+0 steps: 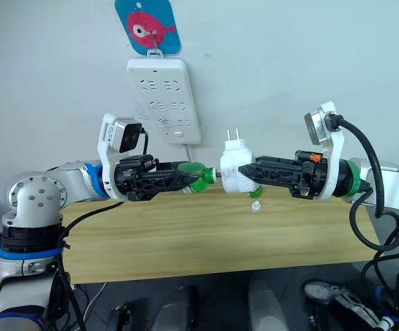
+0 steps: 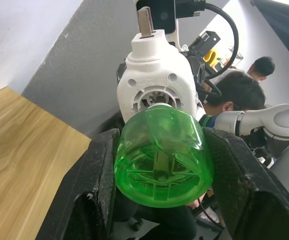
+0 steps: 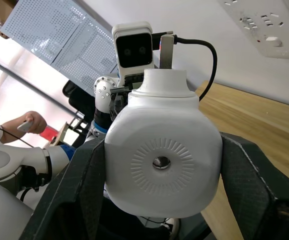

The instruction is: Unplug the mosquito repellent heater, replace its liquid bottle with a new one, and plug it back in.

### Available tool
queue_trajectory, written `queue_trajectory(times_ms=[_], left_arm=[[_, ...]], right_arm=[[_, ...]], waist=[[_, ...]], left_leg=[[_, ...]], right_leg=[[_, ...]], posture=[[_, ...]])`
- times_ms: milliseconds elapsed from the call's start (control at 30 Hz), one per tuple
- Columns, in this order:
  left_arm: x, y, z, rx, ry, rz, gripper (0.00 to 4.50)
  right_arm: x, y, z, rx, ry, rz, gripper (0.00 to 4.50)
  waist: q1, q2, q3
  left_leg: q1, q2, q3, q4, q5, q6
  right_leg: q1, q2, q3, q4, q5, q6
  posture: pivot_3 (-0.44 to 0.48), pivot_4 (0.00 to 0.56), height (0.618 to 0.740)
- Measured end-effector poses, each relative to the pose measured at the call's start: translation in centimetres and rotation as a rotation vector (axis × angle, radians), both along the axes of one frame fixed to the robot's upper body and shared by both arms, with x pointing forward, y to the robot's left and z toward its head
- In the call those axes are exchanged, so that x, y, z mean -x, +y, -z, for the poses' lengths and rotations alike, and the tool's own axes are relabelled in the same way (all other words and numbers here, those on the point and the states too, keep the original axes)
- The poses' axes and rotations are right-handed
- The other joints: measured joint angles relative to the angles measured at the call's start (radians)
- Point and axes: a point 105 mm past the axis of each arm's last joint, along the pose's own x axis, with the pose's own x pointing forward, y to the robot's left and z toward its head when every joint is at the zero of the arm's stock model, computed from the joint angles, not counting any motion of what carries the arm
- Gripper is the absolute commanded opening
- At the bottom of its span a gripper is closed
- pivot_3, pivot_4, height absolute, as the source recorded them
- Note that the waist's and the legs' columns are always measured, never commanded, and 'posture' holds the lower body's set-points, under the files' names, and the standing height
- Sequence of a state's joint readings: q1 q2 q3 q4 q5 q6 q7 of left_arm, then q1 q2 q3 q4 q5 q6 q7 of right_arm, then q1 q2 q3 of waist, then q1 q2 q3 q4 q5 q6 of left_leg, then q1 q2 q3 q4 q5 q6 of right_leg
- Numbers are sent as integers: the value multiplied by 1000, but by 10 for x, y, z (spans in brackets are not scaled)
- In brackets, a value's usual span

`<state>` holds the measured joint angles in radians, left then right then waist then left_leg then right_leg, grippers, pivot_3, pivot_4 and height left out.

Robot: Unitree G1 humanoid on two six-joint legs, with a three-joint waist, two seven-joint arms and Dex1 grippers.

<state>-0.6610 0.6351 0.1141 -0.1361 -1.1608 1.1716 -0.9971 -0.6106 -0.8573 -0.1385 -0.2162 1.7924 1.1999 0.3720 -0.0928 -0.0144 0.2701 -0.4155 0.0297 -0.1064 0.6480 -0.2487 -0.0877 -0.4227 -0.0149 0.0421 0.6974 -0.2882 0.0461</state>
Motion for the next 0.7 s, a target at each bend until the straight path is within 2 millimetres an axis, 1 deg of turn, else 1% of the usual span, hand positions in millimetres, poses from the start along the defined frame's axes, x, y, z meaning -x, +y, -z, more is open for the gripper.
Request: queue_trajectory(times_ms=[400,700], left_arm=[[-1,-1,2,-4,-13,7,2285],[0,-7,2,9,-12,18,2285]], right_arm=[[0,0,1,4,3,2,2914],[1,2,1,5,3,-7,2914]], waist=[[0,0,0],[1,0,0]], left_leg=[[0,0,0,0,0,0],[0,0,0,0,0,0]], right_leg=[[0,0,0,0,0,0],[0,0,0,0,0,0]], posture=[[-145,234,725],[-144,236,725]])
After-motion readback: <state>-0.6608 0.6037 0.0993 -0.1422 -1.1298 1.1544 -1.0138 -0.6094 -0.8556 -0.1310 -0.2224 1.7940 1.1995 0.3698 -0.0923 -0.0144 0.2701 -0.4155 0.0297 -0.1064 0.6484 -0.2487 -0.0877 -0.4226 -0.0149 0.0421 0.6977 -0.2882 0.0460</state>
